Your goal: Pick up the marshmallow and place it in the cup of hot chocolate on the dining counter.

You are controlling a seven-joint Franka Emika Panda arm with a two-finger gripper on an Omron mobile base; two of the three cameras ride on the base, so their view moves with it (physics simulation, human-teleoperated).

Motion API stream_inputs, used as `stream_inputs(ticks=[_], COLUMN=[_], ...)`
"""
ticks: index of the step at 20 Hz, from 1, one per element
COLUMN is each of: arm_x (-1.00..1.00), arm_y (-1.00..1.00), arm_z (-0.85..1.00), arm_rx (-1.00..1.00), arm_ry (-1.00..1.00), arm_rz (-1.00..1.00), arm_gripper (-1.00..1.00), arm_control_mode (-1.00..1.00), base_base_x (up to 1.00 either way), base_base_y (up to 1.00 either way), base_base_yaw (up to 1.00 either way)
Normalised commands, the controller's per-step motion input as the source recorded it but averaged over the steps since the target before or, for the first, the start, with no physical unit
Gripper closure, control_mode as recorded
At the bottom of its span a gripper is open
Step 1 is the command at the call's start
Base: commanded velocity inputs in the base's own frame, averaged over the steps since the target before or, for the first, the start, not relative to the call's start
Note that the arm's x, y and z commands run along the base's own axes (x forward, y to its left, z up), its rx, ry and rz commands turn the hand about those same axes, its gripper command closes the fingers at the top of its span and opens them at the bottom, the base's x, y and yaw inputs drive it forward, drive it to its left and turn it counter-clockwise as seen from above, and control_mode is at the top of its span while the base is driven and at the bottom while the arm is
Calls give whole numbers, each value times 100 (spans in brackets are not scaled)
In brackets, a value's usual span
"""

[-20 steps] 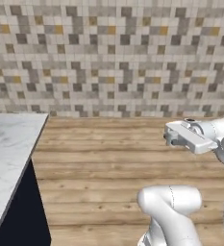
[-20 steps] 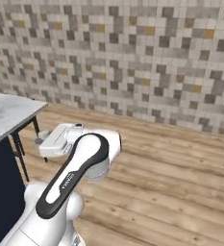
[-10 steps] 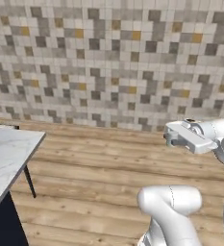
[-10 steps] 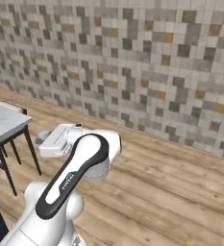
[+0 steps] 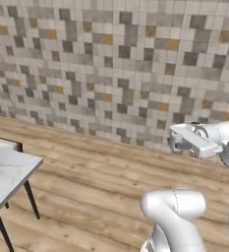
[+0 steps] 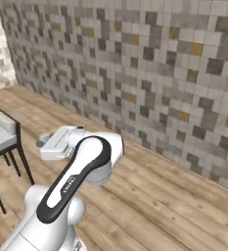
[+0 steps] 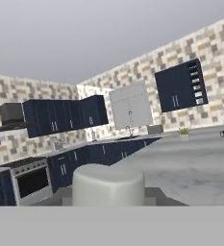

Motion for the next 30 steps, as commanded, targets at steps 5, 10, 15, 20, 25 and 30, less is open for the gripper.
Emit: stream_inputs(ticks=[5, 10, 15, 20, 25, 30], arm_x=[0, 0, 0, 0, 0, 0], arm_y=[0, 0, 0, 0, 0, 0], arm_z=[0, 0, 0, 0, 0, 0], arm_rx=[0, 0, 0, 0, 0, 0], arm_ry=[0, 0, 0, 0, 0, 0], arm_rz=[0, 0, 0, 0, 0, 0], arm_gripper=[100, 100, 100, 100, 100, 100], arm_control_mode=[100, 100, 100, 100, 100, 100], base_base_x=[100, 100, 100, 100, 100, 100], base_base_y=[-79, -88, -93, -87, -68, -46], base_base_yaw=[43, 41, 38, 39, 40, 46])
